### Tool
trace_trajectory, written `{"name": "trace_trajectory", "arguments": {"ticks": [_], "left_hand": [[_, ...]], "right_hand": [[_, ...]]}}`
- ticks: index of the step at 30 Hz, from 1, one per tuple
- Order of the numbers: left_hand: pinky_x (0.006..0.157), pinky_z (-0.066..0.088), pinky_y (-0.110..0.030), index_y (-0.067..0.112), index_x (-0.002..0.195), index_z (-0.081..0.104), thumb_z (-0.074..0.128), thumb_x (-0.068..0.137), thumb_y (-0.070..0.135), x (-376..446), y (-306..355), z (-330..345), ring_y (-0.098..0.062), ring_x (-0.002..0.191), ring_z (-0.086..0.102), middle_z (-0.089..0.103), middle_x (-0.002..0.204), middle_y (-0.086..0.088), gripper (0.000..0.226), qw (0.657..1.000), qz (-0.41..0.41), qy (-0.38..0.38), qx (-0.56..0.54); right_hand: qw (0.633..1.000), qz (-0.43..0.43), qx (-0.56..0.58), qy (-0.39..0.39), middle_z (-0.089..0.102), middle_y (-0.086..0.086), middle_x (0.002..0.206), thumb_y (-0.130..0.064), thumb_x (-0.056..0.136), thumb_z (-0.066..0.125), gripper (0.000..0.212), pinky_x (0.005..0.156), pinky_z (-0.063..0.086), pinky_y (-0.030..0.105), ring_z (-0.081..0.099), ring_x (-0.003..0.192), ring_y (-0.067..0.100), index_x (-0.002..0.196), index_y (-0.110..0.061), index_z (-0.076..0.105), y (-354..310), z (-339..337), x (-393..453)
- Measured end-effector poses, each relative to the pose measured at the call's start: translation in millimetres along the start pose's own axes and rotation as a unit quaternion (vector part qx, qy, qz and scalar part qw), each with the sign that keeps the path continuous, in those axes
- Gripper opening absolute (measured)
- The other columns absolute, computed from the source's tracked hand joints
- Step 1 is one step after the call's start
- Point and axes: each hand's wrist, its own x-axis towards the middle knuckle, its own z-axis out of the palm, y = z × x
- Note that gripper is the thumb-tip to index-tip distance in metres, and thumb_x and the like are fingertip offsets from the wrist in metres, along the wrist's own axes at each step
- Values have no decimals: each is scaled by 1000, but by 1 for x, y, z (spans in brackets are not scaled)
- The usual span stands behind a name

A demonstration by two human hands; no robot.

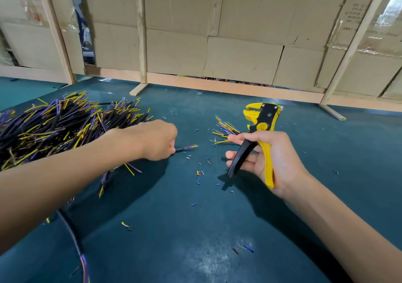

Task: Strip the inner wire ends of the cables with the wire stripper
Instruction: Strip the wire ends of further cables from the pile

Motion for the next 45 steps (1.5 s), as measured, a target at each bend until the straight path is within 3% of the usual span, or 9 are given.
{"name": "trace_trajectory", "arguments": {"ticks": [4, 6, 8, 14, 20, 26, 33, 39, 45], "left_hand": [[82, 47, -45, 12, 105, 46, 45, 94, 2, -9, 20, -10, -34, 94, 57, 50, 102, -7, 14, 985, 94, 141, 18], [81, 46, -44, 8, 111, 49, 47, 94, -3, -14, 25, -4, -32, 89, 54, 49, 104, -9, 21, 945, 179, 275, -13], [79, 47, -43, 5, 118, 55, 47, 91, -6, -21, 27, 8, -31, 85, 54, 52, 102, -10, 31, 911, 244, 326, -75], [54, 52, -44, 26, 132, 49, 38, 106, 30, -32, 34, 33, -25, 74, 59, 60, 98, -1, 29, 880, 270, 372, -119], [55, 45, -34, 33, 134, 35, 41, 102, 42, -31, 37, 38, -11, 58, 44, 47, 75, 17, 33, 868, 225, 373, -236], [62, 46, -27, 34, 127, 47, 50, 104, 26, -36, 37, 36, -5, 72, 52, 52, 90, 29, 25, 829, 275, 383, -300], [66, 36, -13, 27, 122, 57, 57, 102, 14, -33, 35, 37, -5, 68, 46, 55, 95, 11, 24, 812, 286, 426, -278], [55, 51, -42, 17, 104, 69, 60, 100, 22, -38, 39, 31, -26, 64, 56, 60, 88, 3, 12, 837, 238, 434, -233], [56, 53, -44, 13, 107, 60, 48, 100, 29, -44, 45, 32, -31, 71, 67, 64, 93, 6, 22, 858, 199, 428, -205]], "right_hand": [[1000, -14, 0, -9, 74, 25, 108, -7, 95, 56, 9, 65, 61, 46, 73, 77, 38, 97, 1, 60, -1, 0, 3], [999, -34, -5, -8, 74, 27, 104, -4, 92, 61, 2, 66, 61, 44, 74, 82, 36, 93, -2, 62, -1, -1, 3], [998, -62, -2, -24, 74, 27, 101, -3, 85, 70, 3, 65, 61, 42, 74, 86, 36, 86, -4, 66, -1, -1, 3], [988, -133, -34, -77, 71, 20, 82, -2, 75, 73, 11, 67, 60, 43, 73, 79, 36, 85, -6, 69, 2, 2, 0], [983, -144, -26, -111, 66, 20, 79, 2, 77, 70, 12, 69, 59, 46, 66, 71, 34, 87, -3, 66, 4, 7, -3], [982, -141, -12, -128, 63, 18, 75, 3, 78, 66, 14, 68, 58, 47, 64, 69, 33, 91, 0, 62, 4, 12, -6], [983, -145, 2, -109, 59, 17, 72, 4, 77, 65, 13, 67, 58, 46, 62, 66, 33, 88, -2, 63, 8, 18, -8], [982, -153, -18, -108, 57, 15, 73, 4, 78, 63, 15, 69, 58, 47, 61, 68, 33, 92, -2, 62, 12, 17, -6], [979, -171, -36, -107, 60, 13, 74, 4, 78, 64, 15, 70, 58, 48, 63, 68, 33, 89, -5, 65, 23, 27, -10]]}}
